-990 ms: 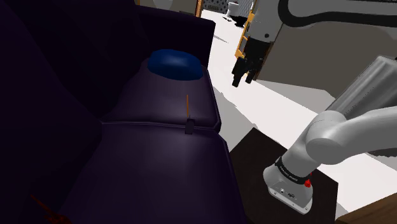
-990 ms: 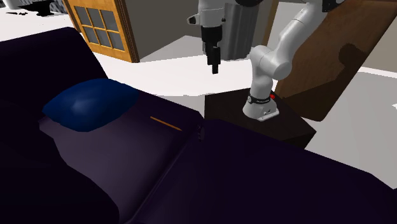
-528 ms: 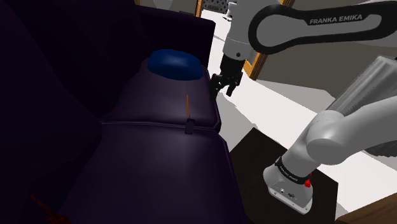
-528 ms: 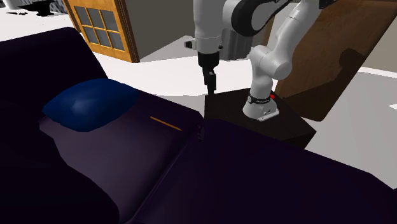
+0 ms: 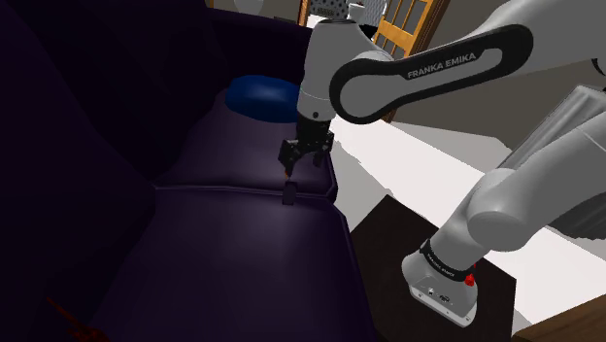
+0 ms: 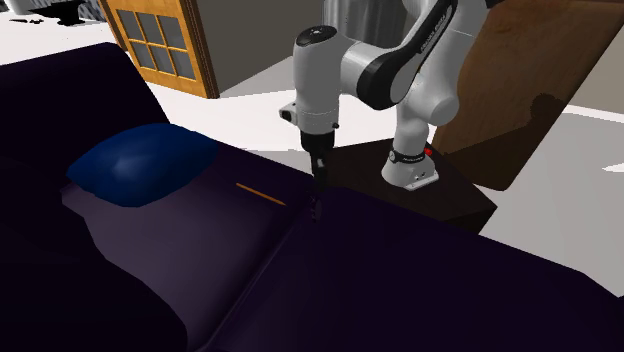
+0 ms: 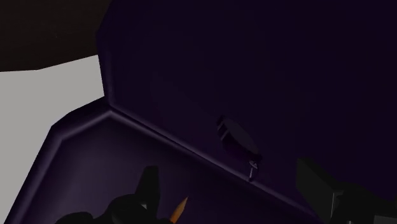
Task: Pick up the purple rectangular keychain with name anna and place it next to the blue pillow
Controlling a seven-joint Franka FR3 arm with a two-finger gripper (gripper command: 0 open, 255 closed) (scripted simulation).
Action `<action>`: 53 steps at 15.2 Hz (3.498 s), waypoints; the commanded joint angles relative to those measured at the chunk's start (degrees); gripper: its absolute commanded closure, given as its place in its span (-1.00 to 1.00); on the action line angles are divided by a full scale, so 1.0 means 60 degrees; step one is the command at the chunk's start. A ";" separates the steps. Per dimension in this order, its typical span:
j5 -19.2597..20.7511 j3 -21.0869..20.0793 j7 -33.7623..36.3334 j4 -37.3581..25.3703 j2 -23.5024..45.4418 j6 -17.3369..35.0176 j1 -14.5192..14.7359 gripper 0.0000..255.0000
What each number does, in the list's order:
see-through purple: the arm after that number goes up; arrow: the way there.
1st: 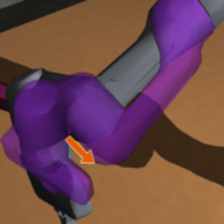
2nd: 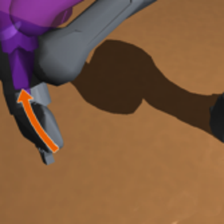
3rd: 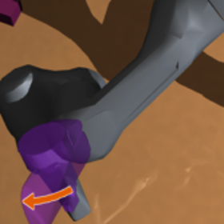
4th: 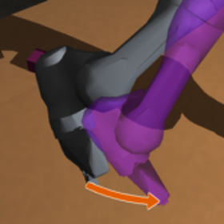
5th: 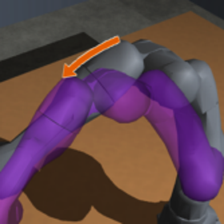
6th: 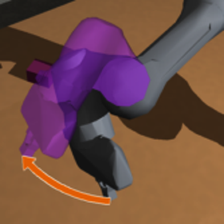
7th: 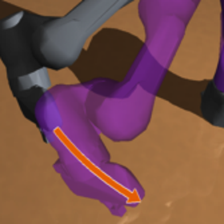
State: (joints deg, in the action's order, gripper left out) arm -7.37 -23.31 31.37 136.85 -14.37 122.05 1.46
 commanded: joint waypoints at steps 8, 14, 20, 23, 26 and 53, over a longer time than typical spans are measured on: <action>0.0593 -0.0443 0.0887 0.0113 0.1300 0.1349 -0.0029 -1.00; 0.0658 -0.0461 0.0937 0.0204 0.1438 0.1567 -0.0035 -1.00; 0.0658 -0.0461 0.0937 0.0203 0.1438 0.1566 -0.0035 1.00; 0.0658 -0.0461 0.0936 0.0202 0.1437 0.1564 -0.0036 1.00; 0.0658 -0.0460 0.0935 0.0202 0.1436 0.1563 -0.0036 1.00; 0.0146 -0.0089 0.0480 -0.1819 -0.0149 -0.1945 0.0001 1.00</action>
State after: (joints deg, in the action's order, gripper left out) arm -6.48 -23.83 34.15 126.52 -15.17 111.07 1.44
